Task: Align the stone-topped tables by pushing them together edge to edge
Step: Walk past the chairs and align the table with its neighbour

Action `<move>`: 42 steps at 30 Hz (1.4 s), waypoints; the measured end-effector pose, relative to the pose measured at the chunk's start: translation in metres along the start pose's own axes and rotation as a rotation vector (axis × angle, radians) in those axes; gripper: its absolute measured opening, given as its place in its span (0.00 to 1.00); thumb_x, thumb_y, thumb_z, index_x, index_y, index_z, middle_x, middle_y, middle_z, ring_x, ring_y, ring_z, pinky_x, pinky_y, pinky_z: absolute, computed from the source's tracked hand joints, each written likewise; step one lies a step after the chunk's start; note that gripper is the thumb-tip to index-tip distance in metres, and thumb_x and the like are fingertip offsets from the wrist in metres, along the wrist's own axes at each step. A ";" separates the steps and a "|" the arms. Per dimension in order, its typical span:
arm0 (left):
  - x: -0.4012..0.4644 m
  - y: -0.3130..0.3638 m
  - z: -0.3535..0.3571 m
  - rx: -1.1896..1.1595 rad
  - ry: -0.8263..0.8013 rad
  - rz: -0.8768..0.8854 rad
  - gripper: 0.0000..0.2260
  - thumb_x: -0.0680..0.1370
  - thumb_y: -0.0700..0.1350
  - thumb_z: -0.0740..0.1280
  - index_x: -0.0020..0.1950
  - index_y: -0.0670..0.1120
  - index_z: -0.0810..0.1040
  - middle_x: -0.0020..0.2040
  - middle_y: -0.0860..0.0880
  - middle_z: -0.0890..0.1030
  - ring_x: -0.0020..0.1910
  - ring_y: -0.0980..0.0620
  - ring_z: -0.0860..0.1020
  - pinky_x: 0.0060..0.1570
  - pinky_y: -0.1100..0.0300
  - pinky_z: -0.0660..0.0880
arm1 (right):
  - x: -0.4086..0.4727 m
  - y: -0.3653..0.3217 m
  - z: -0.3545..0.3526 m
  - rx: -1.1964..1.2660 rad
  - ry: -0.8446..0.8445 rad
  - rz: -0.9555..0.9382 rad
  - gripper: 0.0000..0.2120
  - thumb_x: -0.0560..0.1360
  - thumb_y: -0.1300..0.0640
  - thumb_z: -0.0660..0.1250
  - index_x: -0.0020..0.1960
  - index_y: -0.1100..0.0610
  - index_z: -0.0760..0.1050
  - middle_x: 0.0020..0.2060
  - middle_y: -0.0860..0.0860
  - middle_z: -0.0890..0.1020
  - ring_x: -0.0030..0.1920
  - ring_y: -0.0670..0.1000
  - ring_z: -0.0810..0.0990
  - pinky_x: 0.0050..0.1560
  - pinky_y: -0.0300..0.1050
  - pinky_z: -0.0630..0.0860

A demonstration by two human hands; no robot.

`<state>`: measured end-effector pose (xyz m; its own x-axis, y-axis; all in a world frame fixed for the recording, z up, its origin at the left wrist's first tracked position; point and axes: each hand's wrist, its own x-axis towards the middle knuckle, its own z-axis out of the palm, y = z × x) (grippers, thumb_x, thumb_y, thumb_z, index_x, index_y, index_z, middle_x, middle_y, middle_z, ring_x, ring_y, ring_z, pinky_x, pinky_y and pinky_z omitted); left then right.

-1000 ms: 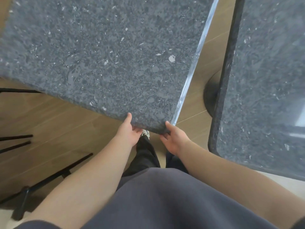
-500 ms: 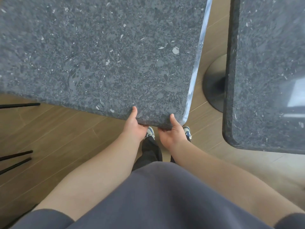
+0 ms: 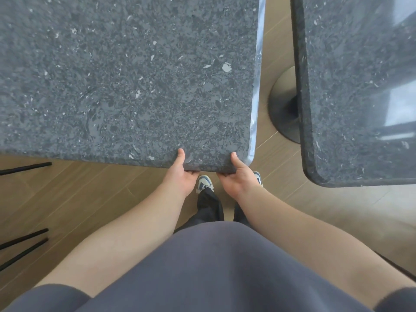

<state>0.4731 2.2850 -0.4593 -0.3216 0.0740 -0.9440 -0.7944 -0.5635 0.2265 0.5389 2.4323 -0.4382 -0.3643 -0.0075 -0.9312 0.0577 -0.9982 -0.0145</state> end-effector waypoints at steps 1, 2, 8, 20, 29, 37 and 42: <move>0.000 -0.001 0.003 -0.003 0.017 0.016 0.20 0.77 0.55 0.73 0.61 0.42 0.76 0.52 0.41 0.86 0.56 0.42 0.82 0.62 0.42 0.78 | 0.001 0.000 0.000 0.003 0.007 0.004 0.17 0.77 0.61 0.70 0.64 0.62 0.72 0.61 0.60 0.80 0.59 0.60 0.80 0.68 0.58 0.73; 0.000 -0.003 0.005 -0.002 0.031 0.032 0.21 0.77 0.57 0.72 0.61 0.42 0.76 0.55 0.41 0.85 0.57 0.42 0.82 0.63 0.42 0.77 | 0.002 -0.001 0.000 0.009 0.014 0.006 0.19 0.77 0.61 0.71 0.66 0.62 0.71 0.62 0.60 0.79 0.61 0.60 0.79 0.69 0.58 0.72; 0.003 -0.003 0.008 0.035 0.068 0.057 0.23 0.78 0.58 0.69 0.64 0.42 0.74 0.61 0.42 0.82 0.60 0.41 0.81 0.64 0.39 0.76 | 0.004 -0.004 -0.004 0.041 -0.010 0.067 0.23 0.76 0.60 0.73 0.69 0.61 0.71 0.63 0.60 0.80 0.63 0.61 0.79 0.69 0.61 0.73; -0.003 -0.008 0.020 0.046 0.163 0.122 0.21 0.79 0.58 0.68 0.63 0.43 0.73 0.59 0.41 0.82 0.56 0.41 0.83 0.43 0.42 0.83 | 0.006 -0.015 -0.007 -0.020 0.006 0.079 0.25 0.76 0.61 0.72 0.70 0.61 0.70 0.63 0.59 0.79 0.62 0.58 0.80 0.66 0.56 0.76; -0.004 -0.019 0.033 0.057 0.183 0.112 0.20 0.79 0.59 0.68 0.57 0.43 0.74 0.54 0.42 0.84 0.52 0.42 0.84 0.43 0.43 0.84 | 0.002 -0.033 -0.008 -0.034 -0.009 0.103 0.25 0.77 0.59 0.71 0.71 0.61 0.68 0.66 0.60 0.77 0.66 0.58 0.77 0.70 0.57 0.72; -0.008 -0.035 0.051 0.045 0.171 0.142 0.16 0.81 0.56 0.66 0.55 0.42 0.73 0.53 0.42 0.83 0.51 0.43 0.84 0.47 0.44 0.83 | -0.002 -0.053 -0.010 -0.045 -0.015 0.104 0.22 0.78 0.59 0.70 0.70 0.60 0.69 0.65 0.60 0.78 0.62 0.58 0.79 0.63 0.54 0.76; -0.010 -0.044 0.056 0.028 0.164 0.134 0.16 0.81 0.56 0.66 0.54 0.42 0.72 0.52 0.41 0.82 0.50 0.42 0.83 0.35 0.45 0.83 | -0.001 -0.064 -0.015 -0.059 -0.014 0.102 0.23 0.78 0.60 0.70 0.71 0.61 0.69 0.65 0.60 0.78 0.64 0.58 0.78 0.69 0.55 0.72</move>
<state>0.4825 2.3555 -0.4467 -0.3387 -0.1363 -0.9310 -0.7650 -0.5362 0.3568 0.5492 2.4969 -0.4416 -0.3665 -0.1104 -0.9238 0.1494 -0.9870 0.0587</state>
